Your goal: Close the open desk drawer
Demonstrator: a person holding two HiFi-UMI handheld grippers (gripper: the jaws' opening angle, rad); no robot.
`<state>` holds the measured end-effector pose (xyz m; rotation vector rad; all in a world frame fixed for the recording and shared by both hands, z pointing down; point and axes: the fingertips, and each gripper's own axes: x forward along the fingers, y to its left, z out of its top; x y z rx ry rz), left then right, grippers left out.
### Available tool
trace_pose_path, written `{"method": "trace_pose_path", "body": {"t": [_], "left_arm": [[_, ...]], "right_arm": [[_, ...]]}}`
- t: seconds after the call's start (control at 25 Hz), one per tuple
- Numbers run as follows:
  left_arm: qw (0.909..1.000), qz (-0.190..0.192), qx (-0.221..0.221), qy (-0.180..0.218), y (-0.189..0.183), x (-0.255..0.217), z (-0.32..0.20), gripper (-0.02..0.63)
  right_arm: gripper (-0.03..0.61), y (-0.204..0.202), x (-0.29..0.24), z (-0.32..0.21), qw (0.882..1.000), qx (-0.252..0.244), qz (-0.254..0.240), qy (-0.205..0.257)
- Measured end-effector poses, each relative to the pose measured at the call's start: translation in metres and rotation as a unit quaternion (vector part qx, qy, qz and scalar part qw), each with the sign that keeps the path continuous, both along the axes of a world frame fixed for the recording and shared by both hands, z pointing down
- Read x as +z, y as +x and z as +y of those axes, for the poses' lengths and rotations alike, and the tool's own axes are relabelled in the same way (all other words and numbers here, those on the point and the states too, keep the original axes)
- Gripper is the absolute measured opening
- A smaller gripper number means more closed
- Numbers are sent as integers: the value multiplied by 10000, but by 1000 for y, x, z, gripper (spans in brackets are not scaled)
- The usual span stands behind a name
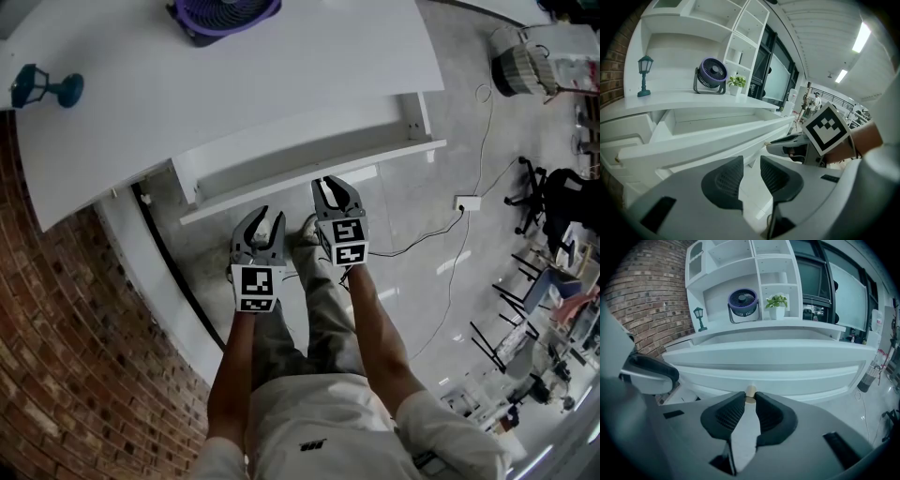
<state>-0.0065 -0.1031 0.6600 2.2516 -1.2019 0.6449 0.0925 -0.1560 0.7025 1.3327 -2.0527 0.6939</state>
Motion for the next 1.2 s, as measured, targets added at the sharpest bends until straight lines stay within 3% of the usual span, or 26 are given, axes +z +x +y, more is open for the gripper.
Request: {"method": "trace_pose_path", "body": {"t": [1.2], "left_arm": [[9995, 34, -268, 177, -21, 5, -59, 123]], "right_arm": [[77, -19, 1, -69, 9998, -111, -3, 135]]}}
